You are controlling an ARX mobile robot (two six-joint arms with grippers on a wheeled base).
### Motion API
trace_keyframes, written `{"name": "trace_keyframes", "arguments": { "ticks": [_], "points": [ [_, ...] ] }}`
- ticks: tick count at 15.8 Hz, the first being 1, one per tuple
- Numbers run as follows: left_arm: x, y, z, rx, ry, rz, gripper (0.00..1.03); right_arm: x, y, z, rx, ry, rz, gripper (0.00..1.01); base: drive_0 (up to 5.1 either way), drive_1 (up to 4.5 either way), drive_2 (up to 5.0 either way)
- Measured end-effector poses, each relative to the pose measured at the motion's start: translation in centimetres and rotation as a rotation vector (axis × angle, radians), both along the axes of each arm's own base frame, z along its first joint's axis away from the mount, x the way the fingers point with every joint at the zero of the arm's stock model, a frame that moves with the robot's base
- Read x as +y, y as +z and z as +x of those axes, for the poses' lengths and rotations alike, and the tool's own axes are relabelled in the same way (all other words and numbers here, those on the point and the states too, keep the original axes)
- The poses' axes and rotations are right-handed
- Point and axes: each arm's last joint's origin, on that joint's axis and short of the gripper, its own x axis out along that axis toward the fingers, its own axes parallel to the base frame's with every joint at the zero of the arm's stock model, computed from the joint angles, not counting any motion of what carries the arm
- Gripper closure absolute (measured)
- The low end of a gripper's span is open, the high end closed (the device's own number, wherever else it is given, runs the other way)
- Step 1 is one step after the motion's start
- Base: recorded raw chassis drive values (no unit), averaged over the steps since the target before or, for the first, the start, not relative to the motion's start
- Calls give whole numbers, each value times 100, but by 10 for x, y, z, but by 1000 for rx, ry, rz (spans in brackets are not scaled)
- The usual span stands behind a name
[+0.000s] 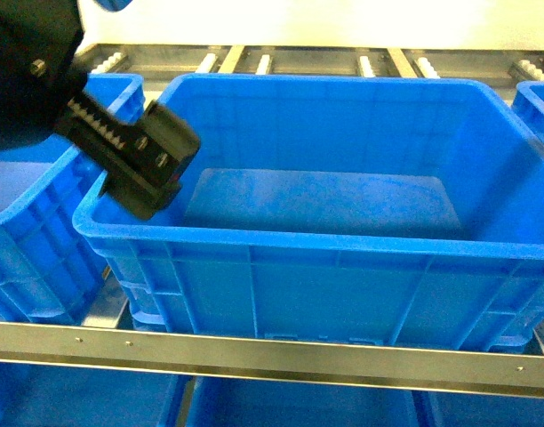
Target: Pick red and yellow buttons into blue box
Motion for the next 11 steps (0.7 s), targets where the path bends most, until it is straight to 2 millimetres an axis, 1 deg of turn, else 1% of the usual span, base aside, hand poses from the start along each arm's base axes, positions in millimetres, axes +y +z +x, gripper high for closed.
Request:
{"name": "trace_keyframes", "arguments": {
  "ticks": [2, 4, 5, 7, 8, 9, 11],
  "points": [
    [10, -9, -30, 7, -7, 22, 5, 0, 0, 0, 0, 0, 0, 3, 0, 0, 0],
    [19, -2, -56, -51, 20, 13, 5, 0, 0, 0, 0, 0, 0, 3, 0, 0, 0],
    [25, -4, -70, -48, 37, -1, 5, 0, 0, 0, 0, 0, 0, 3, 0, 0, 0],
    [35, -20, -94, 22, 95, -16, 5, 0, 0, 0, 0, 0, 0, 3, 0, 0, 0],
    [39, -23, -97, 25, 118, -60, 5, 0, 0, 0, 0, 0, 0, 3, 0, 0, 0],
    [40, -21, -97, 15, 134, -90, 5, 0, 0, 0, 0, 0, 0, 3, 0, 0, 0],
    [40, -21, -97, 19, 135, -100, 5, 0, 0, 0, -1, 0, 0, 3, 0, 0, 0]
  ]
}}
